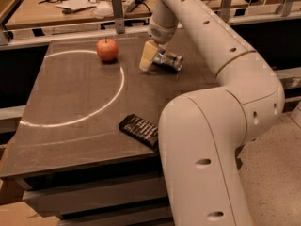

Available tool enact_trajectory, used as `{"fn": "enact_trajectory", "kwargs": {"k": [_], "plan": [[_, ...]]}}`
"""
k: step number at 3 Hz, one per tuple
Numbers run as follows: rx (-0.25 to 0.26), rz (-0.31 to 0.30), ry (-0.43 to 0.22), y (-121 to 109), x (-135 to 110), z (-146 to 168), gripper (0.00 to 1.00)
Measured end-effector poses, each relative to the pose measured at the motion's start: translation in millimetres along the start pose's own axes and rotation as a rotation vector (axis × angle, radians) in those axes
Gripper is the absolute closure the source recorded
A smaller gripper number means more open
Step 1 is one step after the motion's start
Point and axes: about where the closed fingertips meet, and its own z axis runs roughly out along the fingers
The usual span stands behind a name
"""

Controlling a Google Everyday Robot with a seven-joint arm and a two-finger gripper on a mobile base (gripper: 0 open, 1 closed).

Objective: Place redbull can upright

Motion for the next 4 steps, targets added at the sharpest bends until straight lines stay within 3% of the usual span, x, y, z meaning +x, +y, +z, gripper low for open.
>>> {"fn": "enact_trajectory", "kwargs": {"k": [2,3,4], "plan": [[-0.023,-0.139,0.044,14,-22,4,0.85],[-0.032,-0.189,-0.014,22,-31,-23,1.00],[-0.038,-0.172,-0.157,23,-34,-71,1.00]]}}
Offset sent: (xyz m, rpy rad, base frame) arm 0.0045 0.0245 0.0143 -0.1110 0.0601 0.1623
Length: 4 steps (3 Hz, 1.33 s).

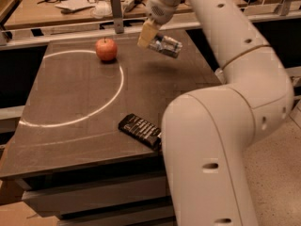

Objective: Place redbull can upright

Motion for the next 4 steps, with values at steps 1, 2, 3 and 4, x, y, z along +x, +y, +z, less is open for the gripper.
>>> {"fn": "enact_trajectory", "kwargs": {"k": [1,2,3,4], "plan": [[-0.019,0.024,-0.184,4,8,-54,1.00],[-0.058,0.041,-0.342,9,29,-89,1.00],[-0.101,0.076,-0.488,17,59,-111,1.00],[-0.168,0.126,-0.656,41,93,-116,1.00]]}}
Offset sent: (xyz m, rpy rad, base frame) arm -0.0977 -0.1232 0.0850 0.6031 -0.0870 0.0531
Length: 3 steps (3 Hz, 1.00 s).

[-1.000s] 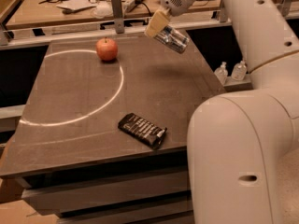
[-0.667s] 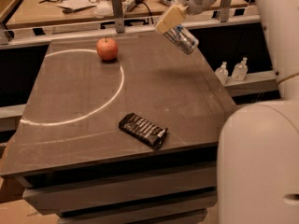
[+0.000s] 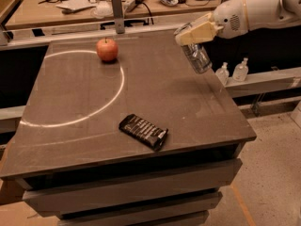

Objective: Place redbull can upright

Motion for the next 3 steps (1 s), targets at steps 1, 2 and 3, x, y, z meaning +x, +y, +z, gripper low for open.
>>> {"fn": "enact_trajectory", "kwargs": {"k": [1,2,3], "plan": [[-0.022,0.015,-0.061,12,9,-3,1.00],[-0.111,0.045,-0.150,37,23,12,1.00],[-0.109,0.044,-0.147,37,22,13,1.00]]}}
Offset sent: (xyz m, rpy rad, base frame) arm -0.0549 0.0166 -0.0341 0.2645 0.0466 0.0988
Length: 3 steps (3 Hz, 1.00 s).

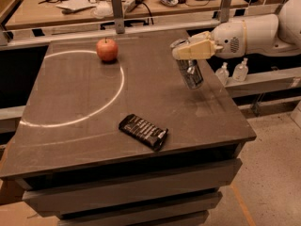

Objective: Place redbull can upright

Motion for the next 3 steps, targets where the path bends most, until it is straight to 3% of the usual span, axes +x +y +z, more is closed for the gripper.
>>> {"fn": "enact_trajectory", "kwargs": {"k": [1,3], "plan": [[0.005,0.010,-0.019,1,0,4,1.00],[0.007,0.021,-0.196,0,-9,28,1.00]]}}
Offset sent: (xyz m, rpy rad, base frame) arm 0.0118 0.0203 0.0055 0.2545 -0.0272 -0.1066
